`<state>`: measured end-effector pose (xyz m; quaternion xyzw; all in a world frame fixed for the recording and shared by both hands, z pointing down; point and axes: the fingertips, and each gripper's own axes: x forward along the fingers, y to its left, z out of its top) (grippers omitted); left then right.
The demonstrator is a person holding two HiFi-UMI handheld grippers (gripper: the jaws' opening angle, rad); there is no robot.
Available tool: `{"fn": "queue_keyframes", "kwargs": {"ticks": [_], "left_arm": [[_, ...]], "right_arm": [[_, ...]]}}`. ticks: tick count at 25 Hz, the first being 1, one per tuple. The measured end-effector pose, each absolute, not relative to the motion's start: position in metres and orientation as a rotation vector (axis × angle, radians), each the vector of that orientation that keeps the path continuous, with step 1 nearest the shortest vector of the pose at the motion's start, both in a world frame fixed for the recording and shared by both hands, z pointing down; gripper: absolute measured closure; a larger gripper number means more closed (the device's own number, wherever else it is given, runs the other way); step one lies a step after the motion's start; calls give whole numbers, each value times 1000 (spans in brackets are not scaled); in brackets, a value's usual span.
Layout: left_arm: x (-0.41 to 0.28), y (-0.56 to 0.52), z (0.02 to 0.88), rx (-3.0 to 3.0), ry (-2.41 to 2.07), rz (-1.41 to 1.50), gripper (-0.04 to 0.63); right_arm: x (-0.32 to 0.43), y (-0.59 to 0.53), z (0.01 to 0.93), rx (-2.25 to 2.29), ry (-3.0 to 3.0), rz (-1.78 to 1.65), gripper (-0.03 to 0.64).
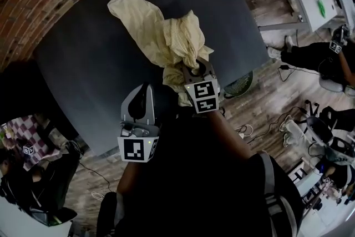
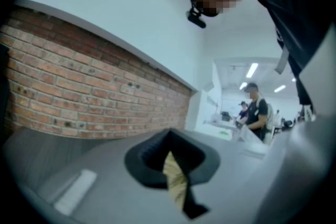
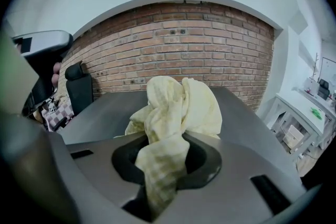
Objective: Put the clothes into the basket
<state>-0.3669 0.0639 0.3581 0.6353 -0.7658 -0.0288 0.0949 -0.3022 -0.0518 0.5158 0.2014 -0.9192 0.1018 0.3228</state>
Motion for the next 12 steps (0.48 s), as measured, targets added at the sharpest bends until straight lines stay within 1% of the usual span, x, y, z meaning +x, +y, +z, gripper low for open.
{"fn": "queue_keyframes", "kwargs": {"ticks": [12], "left_arm": [[-348, 104, 349, 1980, -2246, -98, 592]], "right_arm": [[-284, -16, 470, 600, -2504, 224, 528]]}}
